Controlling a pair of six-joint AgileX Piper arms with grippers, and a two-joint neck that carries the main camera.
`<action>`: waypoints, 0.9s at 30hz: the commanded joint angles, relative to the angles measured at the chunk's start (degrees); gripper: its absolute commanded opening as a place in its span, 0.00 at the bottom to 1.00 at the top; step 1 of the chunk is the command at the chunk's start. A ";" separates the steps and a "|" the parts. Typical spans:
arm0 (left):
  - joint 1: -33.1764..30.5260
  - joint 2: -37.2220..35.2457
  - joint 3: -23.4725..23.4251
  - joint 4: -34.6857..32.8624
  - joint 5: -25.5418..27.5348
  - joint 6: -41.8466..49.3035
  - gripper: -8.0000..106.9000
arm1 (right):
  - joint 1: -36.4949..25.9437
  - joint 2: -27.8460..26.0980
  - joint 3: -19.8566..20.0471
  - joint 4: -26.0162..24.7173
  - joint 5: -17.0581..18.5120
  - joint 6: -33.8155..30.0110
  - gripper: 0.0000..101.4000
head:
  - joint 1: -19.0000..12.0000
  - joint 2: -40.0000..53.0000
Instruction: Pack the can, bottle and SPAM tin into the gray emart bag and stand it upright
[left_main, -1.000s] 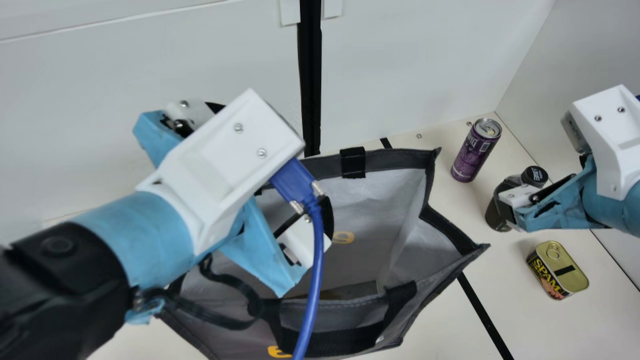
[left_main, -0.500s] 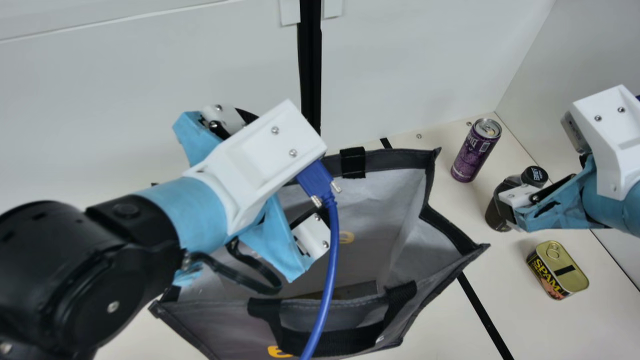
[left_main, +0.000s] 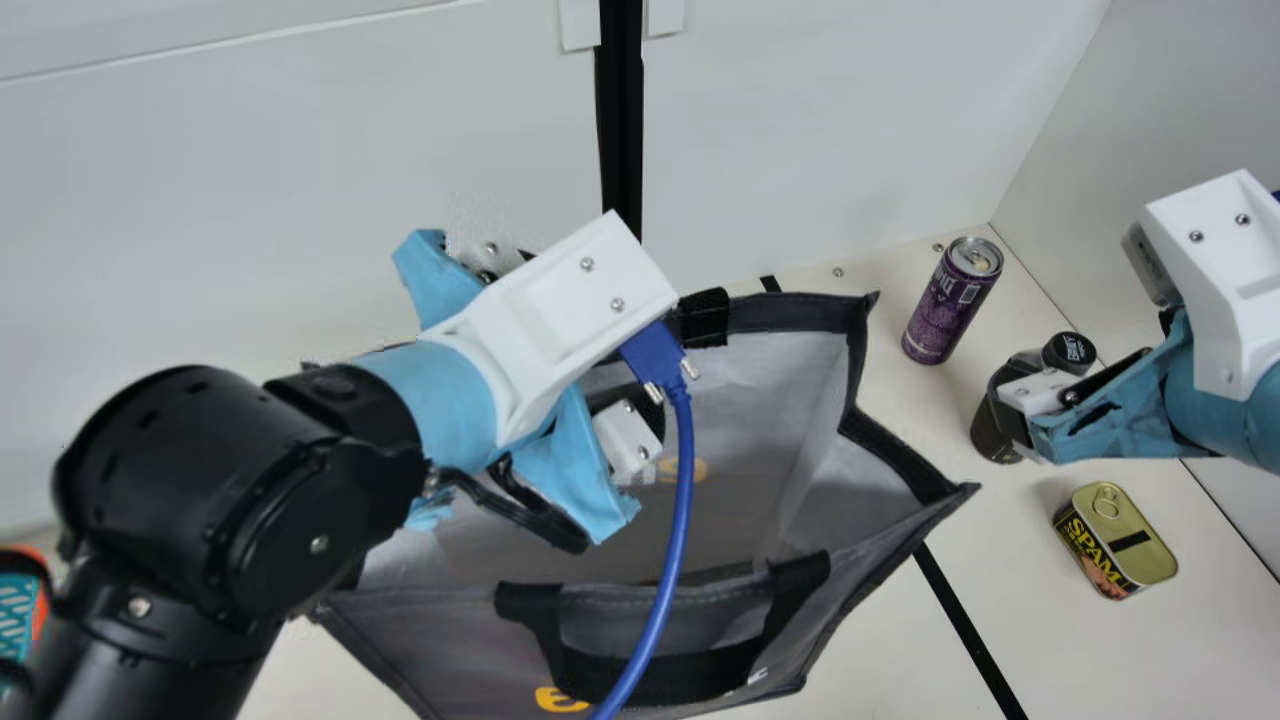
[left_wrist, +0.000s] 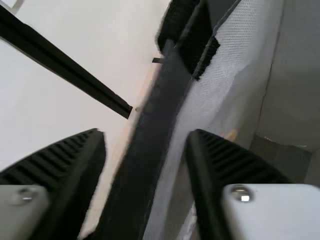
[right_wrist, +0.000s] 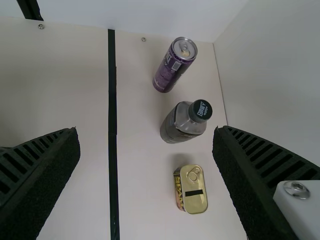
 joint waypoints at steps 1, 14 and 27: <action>0.06 0.05 -0.02 0.66 0.00 -0.63 0.27 | 0.00 0.00 0.00 0.00 0.00 0.00 0.94 | -1.30 -0.05; 0.85 -3.51 4.45 5.80 0.00 -7.65 0.00 | 0.00 0.00 0.00 0.00 0.00 0.00 0.94 | -1.30 -0.05; 1.66 -9.59 10.12 15.87 0.00 -18.72 0.00 | 0.00 0.00 0.00 0.00 0.00 0.00 0.94 | -1.30 -0.05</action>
